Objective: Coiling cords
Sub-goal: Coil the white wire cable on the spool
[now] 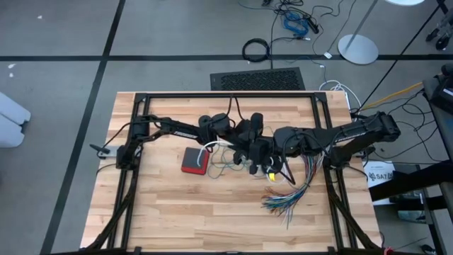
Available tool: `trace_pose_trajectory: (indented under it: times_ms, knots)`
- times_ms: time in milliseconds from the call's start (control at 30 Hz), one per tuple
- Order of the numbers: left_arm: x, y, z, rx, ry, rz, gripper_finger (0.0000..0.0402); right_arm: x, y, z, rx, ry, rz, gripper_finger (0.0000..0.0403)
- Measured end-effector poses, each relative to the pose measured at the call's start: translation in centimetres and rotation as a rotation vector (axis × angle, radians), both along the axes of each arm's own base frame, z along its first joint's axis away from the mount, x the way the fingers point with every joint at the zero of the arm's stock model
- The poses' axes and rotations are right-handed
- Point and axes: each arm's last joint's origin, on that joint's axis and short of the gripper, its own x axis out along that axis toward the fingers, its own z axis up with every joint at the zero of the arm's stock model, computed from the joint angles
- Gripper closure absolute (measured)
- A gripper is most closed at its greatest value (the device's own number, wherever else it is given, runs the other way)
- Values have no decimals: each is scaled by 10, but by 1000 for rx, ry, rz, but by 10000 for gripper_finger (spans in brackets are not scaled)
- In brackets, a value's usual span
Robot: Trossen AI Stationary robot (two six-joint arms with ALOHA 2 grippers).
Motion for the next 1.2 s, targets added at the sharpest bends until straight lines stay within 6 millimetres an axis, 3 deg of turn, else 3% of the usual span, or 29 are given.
trace_pose_trajectory:
  times_ms: [233,533,733,933,1067,1200]
  knots:
    - [1,2,-4,28,19,16,402,-9,11,7,18,-39,-71,212]
    - [2,14,-8,40,45,114,402,-47,31,20,75,-28,-193,210]
    - [3,26,-10,57,52,290,402,-69,53,-5,146,135,-282,228]
    - [4,35,-12,109,42,474,402,-93,74,-19,188,159,-360,263]
    - [4,38,-13,139,42,578,402,-94,82,-41,184,225,-431,285]
    - [5,38,-14,164,46,633,402,-88,86,-68,63,258,-548,300]
